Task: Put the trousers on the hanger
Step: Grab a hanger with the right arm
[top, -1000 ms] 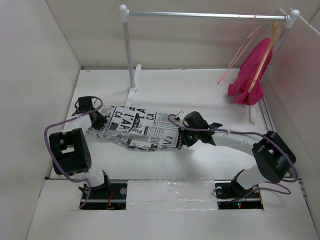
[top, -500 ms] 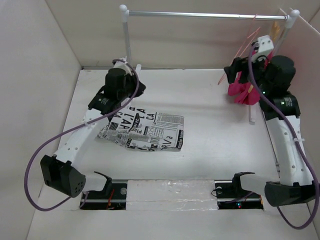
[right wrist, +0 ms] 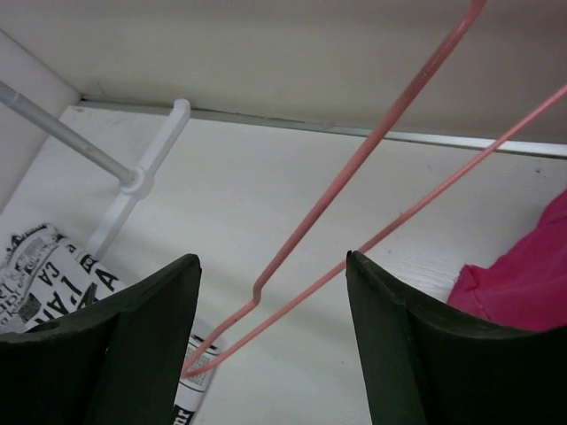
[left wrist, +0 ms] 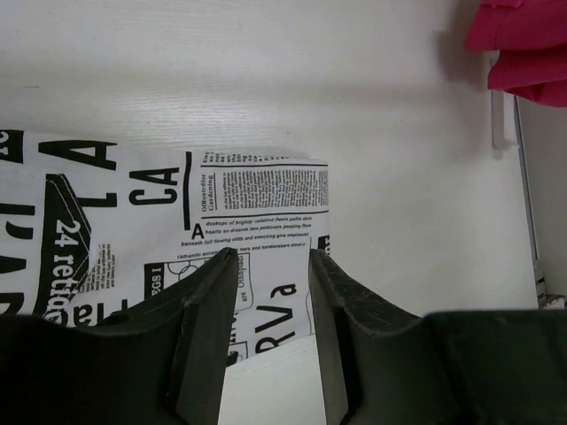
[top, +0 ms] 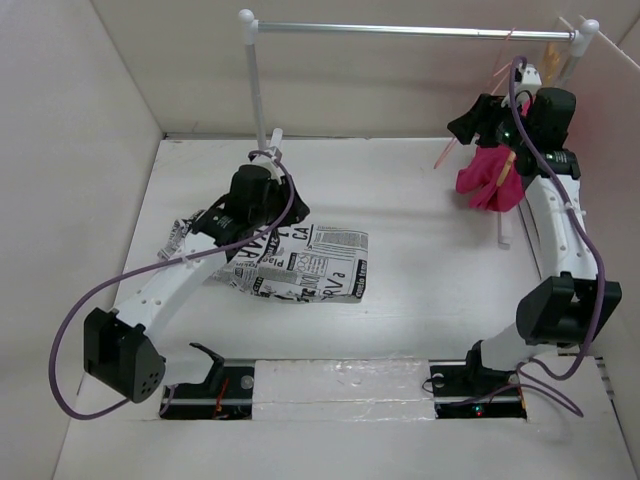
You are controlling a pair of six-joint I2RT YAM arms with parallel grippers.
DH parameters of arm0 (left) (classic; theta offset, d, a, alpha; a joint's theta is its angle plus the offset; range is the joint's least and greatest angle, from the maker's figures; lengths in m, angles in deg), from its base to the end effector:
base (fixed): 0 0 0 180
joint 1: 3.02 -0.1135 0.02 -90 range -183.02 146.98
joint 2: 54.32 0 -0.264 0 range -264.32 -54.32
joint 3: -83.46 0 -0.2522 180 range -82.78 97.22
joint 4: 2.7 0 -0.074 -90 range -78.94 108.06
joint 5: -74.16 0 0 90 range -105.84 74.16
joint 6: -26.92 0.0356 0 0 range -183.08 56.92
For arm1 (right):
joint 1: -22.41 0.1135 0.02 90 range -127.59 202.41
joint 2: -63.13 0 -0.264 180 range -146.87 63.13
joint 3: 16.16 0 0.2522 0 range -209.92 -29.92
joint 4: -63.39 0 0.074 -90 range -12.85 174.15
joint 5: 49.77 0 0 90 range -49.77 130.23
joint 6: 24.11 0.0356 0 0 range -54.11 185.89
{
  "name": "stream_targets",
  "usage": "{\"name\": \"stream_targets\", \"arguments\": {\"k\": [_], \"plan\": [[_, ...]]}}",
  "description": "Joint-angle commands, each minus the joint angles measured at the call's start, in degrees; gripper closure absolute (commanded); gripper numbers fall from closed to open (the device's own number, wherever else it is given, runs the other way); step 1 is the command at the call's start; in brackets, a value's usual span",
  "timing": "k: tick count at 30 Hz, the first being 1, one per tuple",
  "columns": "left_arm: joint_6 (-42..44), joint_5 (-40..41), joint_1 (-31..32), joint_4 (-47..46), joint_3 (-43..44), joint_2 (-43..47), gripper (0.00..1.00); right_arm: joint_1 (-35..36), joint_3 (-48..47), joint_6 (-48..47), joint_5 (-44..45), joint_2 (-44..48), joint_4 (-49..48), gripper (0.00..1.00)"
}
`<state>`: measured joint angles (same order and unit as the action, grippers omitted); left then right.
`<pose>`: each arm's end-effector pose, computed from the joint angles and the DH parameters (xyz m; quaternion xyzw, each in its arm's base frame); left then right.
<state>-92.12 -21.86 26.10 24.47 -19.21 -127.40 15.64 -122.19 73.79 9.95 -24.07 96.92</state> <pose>0.2563 -0.1470 0.3422 0.0296 0.8323 -0.3064 0.4609 0.3468 -0.0231 0.4320 -0.0607 0.7784 0.2126 0.5876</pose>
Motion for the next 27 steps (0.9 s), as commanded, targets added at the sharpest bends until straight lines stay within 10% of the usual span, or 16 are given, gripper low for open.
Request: {"name": "stream_targets", "arguments": {"k": [1, 14, 27], "plan": [[0.47, -0.04, -0.3, -1.37, -0.82, 3.64, 0.66, -0.18, -0.12, 5.62, -5.4, 0.98, -9.91, 0.29], [-0.32, -0.57, -0.3, -0.31, 0.23, 4.0, 0.73, -0.18, 8.68, 13.45, -6.98, 0.01, -27.32, 0.6], [-0.49, -1.62, -0.3, -0.05, 4.01, 2.33, 0.74, -0.71, 12.29, 21.35, -8.21, -3.41, -38.04, 0.57]]}}
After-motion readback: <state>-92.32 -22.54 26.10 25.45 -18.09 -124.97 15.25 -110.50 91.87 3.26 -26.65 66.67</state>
